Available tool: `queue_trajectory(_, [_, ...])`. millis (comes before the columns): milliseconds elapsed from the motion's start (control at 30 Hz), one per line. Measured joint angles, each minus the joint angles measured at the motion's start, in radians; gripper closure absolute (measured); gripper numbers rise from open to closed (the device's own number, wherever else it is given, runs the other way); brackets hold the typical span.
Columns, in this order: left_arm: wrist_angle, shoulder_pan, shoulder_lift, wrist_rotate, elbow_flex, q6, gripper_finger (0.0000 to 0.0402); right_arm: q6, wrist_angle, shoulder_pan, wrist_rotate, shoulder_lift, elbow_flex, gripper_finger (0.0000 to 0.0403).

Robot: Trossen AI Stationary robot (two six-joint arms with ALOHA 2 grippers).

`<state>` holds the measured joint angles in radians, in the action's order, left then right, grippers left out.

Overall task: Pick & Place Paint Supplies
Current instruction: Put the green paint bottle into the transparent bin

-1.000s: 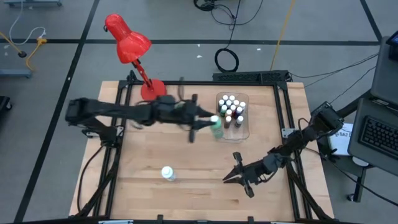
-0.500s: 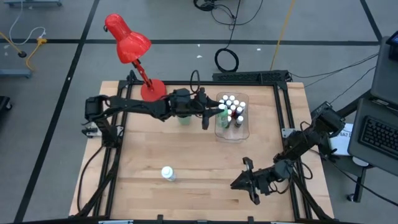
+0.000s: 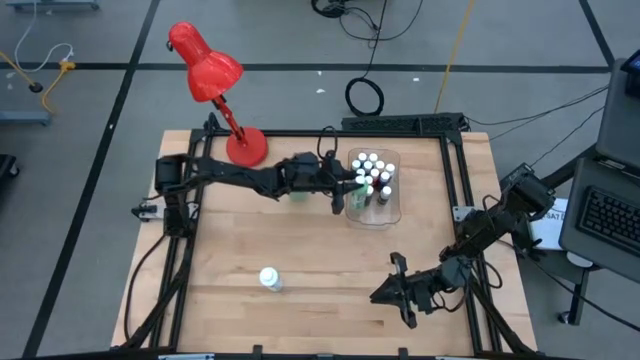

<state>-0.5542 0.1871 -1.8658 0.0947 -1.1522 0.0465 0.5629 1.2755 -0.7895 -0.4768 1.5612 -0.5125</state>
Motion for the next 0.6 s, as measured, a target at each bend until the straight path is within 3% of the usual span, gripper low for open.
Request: queue_trajectory(600, [-0.033, -0.061, -0.096, -0.070, -0.003, -0.030, 0.0309, 0.003, -0.020, 0.005, 0.000, 0.000, 0.001, 0.0369])
